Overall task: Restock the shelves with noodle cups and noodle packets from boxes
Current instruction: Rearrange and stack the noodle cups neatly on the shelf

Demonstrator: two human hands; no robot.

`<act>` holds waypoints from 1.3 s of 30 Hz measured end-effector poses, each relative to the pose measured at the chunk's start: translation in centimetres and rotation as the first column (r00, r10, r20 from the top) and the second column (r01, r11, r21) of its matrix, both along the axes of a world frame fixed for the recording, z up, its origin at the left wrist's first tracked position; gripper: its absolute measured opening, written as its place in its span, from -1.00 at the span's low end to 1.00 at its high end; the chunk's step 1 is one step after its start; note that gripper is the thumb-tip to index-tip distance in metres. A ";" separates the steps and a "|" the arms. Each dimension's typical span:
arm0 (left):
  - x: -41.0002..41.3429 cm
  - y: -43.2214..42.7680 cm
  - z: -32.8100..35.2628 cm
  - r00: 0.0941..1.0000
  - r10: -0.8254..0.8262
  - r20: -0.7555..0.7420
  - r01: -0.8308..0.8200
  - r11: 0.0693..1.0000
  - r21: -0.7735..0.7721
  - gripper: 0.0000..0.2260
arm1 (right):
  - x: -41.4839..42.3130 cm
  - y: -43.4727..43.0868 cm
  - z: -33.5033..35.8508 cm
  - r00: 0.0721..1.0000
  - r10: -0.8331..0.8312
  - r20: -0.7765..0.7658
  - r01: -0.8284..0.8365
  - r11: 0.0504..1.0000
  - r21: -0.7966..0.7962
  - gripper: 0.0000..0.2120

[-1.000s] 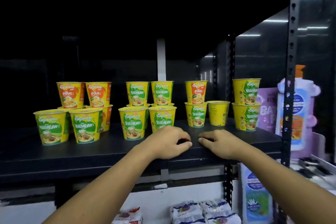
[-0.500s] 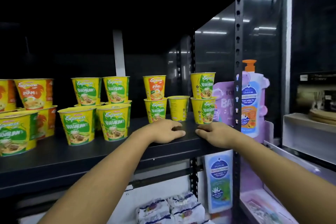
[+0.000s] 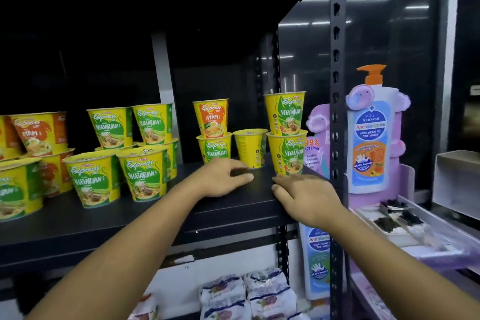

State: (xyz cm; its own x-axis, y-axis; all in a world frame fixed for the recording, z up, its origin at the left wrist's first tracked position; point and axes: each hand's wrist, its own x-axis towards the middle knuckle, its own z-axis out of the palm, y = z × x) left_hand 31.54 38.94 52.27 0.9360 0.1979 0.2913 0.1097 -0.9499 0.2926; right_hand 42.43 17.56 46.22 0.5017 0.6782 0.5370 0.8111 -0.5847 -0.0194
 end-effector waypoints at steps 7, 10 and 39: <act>3.9 -0.5 4.6 0.920 0.151 0.361 -0.181 0.982 0.052 -0.71 | -0.3 -0.3 -0.5 0.998 0.018 0.058 -0.022 0.997 0.077 -0.57; 6.4 -0.9 4.3 0.898 0.210 0.386 -0.218 0.976 -0.021 -0.68 | -0.1 -0.1 -0.8 0.997 0.014 0.076 -0.022 0.995 0.102 -0.49; 9.8 -0.3 2.6 0.849 0.228 0.477 -0.313 0.944 0.106 -0.78 | 0.0 0.4 -1.6 0.976 0.037 0.216 -0.099 0.953 0.285 -0.60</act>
